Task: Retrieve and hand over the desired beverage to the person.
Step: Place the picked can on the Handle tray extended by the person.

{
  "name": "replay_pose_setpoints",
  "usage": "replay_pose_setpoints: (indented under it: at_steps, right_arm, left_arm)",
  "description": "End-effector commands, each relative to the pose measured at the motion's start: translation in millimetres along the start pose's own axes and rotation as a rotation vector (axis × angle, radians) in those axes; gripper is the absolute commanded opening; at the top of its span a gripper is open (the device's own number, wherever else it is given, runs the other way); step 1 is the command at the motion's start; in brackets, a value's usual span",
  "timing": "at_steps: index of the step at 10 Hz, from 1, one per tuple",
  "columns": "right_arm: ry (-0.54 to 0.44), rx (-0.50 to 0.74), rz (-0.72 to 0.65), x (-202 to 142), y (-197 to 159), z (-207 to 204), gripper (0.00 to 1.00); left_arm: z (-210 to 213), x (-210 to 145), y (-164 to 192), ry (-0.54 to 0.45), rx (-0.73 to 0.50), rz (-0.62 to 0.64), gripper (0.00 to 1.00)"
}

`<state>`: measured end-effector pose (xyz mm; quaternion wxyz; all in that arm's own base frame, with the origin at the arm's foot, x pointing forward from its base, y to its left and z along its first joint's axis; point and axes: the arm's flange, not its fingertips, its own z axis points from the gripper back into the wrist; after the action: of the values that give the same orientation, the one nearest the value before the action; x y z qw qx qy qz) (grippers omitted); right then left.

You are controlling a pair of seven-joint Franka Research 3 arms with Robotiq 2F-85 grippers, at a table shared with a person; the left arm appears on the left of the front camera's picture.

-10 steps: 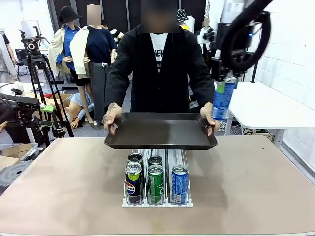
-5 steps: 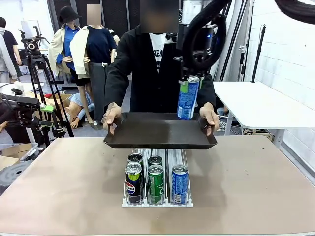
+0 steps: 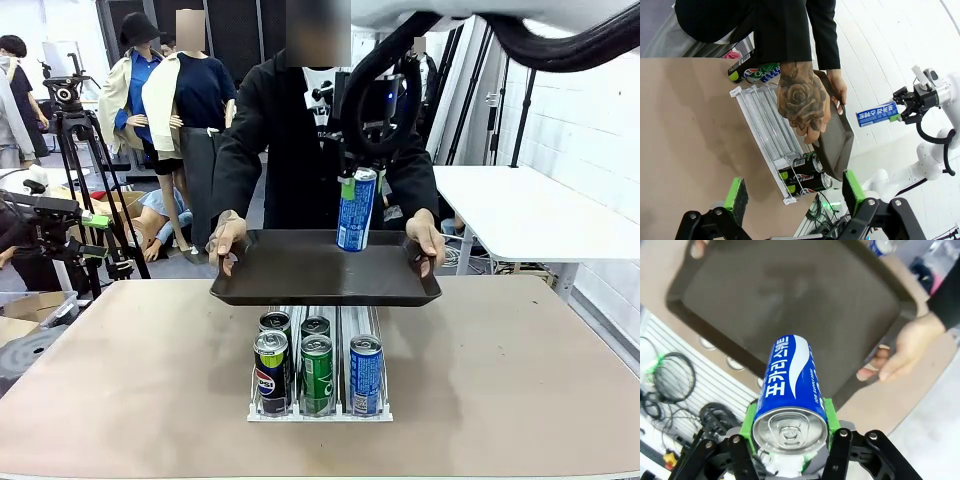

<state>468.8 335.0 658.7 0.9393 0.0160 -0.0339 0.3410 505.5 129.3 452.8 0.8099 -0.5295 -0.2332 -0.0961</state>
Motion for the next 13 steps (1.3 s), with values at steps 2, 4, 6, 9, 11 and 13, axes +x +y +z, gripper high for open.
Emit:
replay_pose_setpoints:
  at_steps: [2,4,6,9,11,13]
  right_arm:
    - [0.037,-0.017,0.042,23.1,-0.8,-8.8,0.00]
    - [0.062,-0.012,0.044,27.6,-4.1,-20.4,0.00]
    - [0.091,0.000,0.059,32.3,-5.4,-35.4,0.00]
    - [0.113,-0.012,0.054,38.2,-11.9,-53.7,0.00]
    - [0.134,-0.009,0.056,41.5,-13.8,-58.6,0.00]
    - [0.144,-0.018,0.059,43.2,-13.9,-59.4,0.00]
  left_arm:
    - [1.5,-0.5,-0.7,0.002,0.002,-0.002,1.00]
    - [1.5,-0.5,-0.7,0.002,0.002,-0.002,1.00]
    - [1.5,-0.5,-0.7,0.002,0.002,-0.002,1.00]
    - [1.5,-0.5,-0.7,0.002,0.002,-0.002,1.00]
    - [1.5,-0.5,-0.7,0.002,0.002,-0.002,1.00]
    - [1.5,-0.5,-0.7,0.002,0.002,-0.002,1.00]
